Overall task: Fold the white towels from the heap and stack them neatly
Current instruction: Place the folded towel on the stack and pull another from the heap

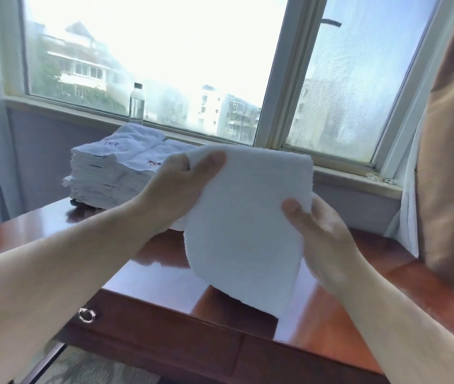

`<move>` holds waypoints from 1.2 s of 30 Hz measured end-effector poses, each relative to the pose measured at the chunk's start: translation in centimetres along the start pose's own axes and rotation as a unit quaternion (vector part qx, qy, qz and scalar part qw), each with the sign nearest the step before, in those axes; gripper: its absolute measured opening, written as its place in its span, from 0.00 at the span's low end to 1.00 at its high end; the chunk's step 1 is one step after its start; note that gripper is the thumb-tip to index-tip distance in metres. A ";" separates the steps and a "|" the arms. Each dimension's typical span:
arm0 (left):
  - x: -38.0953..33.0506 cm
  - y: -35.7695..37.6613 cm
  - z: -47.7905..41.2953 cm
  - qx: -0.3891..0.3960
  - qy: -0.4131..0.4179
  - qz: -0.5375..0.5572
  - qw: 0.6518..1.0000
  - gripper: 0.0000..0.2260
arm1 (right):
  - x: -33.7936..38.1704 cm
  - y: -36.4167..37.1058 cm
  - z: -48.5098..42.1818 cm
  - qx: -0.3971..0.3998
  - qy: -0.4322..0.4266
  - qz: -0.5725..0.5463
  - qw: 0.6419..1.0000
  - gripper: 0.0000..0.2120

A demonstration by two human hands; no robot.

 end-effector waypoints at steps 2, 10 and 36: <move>-0.9 -0.2 -1.5 -0.013 -0.007 -0.011 1.000 0.16 | -0.7 0.9 -0.1 0.003 0.016 0.026 1.000 0.22; -0.4 -1.6 -5.1 -0.005 -0.073 0.145 0.987 0.22 | 3.3 1.9 -3.4 -0.046 0.004 -0.082 0.996 0.10; 17.7 -5.7 -0.5 0.030 -0.163 0.040 0.985 0.10 | -10.3 5.0 -15.2 0.003 0.162 -0.080 0.984 0.16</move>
Point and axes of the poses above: each hand's wrist, its own z-axis away from the middle knuckle, its own y-axis out of the palm, x = y × z, the point moved 9 cm from there along -z, towards the middle knuckle, and after that the axes turned 15 degrees about y, right-handed, at the moved point
